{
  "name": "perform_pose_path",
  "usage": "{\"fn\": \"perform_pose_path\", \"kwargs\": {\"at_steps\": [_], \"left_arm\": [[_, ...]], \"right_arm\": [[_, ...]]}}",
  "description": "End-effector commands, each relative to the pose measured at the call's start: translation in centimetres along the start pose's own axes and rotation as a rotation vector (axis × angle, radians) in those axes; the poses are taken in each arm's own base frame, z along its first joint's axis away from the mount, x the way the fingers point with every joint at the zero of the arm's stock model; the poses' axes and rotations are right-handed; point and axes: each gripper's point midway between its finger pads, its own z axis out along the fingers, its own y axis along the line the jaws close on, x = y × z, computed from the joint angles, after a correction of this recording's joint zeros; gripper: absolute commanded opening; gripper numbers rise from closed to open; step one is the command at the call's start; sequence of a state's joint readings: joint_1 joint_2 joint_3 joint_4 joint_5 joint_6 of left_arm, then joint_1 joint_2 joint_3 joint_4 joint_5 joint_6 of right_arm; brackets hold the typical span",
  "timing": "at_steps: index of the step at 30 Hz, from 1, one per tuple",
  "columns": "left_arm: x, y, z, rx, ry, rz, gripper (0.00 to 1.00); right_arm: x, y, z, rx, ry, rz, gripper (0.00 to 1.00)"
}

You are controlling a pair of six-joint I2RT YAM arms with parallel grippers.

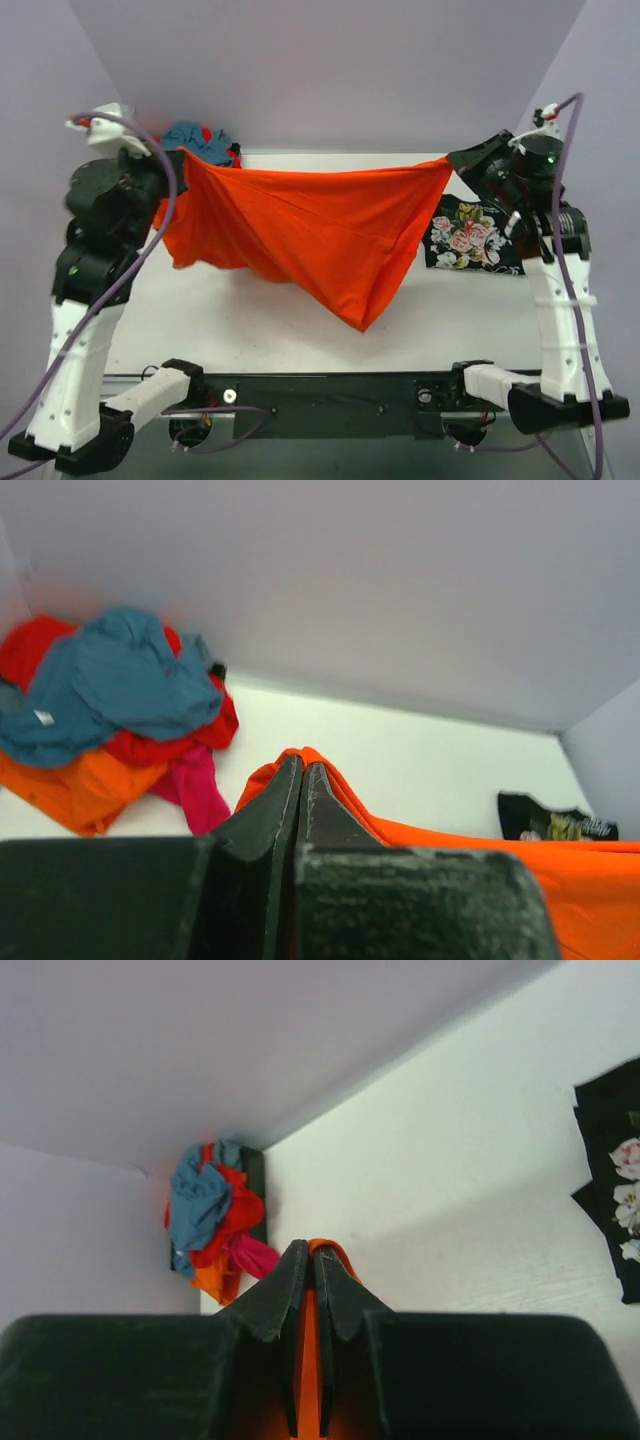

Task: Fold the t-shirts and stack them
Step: Flatten out the tshirt

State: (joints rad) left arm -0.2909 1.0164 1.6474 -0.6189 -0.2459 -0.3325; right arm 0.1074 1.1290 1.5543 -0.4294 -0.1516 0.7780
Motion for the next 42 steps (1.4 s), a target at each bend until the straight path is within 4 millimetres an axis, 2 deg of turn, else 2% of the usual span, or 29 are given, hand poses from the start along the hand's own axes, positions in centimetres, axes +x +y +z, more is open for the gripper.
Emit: {"fn": "perform_pose_path", "kwargs": {"at_steps": [1, 2, 3, 4, 5, 6, 7, 8, 10, 11, 13, 16, 19, 23, 32, 37, 42], "left_arm": [[11.7, 0.2, 7.3, -0.009, 0.238, -0.068, 0.0], [14.9, 0.6, 8.6, -0.014, 0.281, -0.078, 0.0], [16.3, 0.8, 9.1, -0.024, 0.298, -0.103, 0.0], [19.1, 1.4, 10.1, -0.043, 0.335, -0.106, 0.0], [20.3, 1.7, 10.6, -0.055, 0.352, -0.117, 0.0], [22.4, 2.1, 11.5, -0.06, 0.375, -0.118, 0.0], [24.2, 2.3, 12.2, -0.068, 0.409, -0.122, 0.0], [25.3, 2.2, 12.7, -0.057, 0.424, -0.126, 0.0], [27.5, 2.0, 13.5, -0.038, 0.464, -0.128, 0.0], [28.8, 2.2, 13.9, -0.037, 0.483, -0.127, 0.0], [30.0, 2.4, 14.1, -0.037, 0.501, -0.125, 0.0], [30.8, 3.1, 14.2, -0.051, 0.501, -0.105, 0.0], [30.7, 3.5, 14.0, -0.063, 0.484, -0.098, 0.0], [30.2, 3.4, 13.8, -0.057, 0.465, -0.098, 0.0], [29.8, 3.2, 13.2, -0.052, 0.462, -0.103, 0.0], [29.9, 3.1, 13.3, -0.053, 0.465, -0.1, 0.0], [30.1, 3.0, 13.3, -0.053, 0.471, -0.099, 0.0]], "right_arm": [[5.7, -6.5, 6.3, 0.195, 0.224, 0.044, 0.0], [7.2, -8.4, 7.9, 0.243, 0.272, 0.041, 0.0], [7.9, -9.3, 8.6, 0.267, 0.292, 0.038, 0.0], [9.3, -11.1, 10.1, 0.316, 0.332, 0.026, 0.0], [10.0, -12.0, 10.9, 0.339, 0.353, 0.018, 0.03], [11.0, -13.3, 12.1, 0.366, 0.39, 0.0, 0.25], [11.7, -14.0, 12.6, 0.379, 0.416, -0.006, 0.39], [12.9, -14.9, 13.2, 0.382, 0.455, -0.02, 0.48], [14.3, -15.8, 13.3, 0.376, 0.471, -0.034, 0.52], [14.8, -16.5, 13.2, 0.386, 0.465, -0.04, 0.52], [16.4, -17.6, 12.6, 0.394, 0.475, -0.047, 0.49], [19.8, -19.4, 11.4, 0.42, 0.537, -0.047, 0.39], [23.6, -20.3, 9.8, 0.436, 0.6, -0.077, 0.38], [27.0, -21.1, 8.1, 0.449, 0.644, -0.082, 0.39], [30.3, -23.6, 6.4, 0.477, 0.699, -0.051, 0.42], [31.4, -23.8, 5.8, 0.461, 0.718, -0.029, 0.42], [32.6, -23.1, 5.0, 0.437, 0.741, -0.017, 0.42]]}}
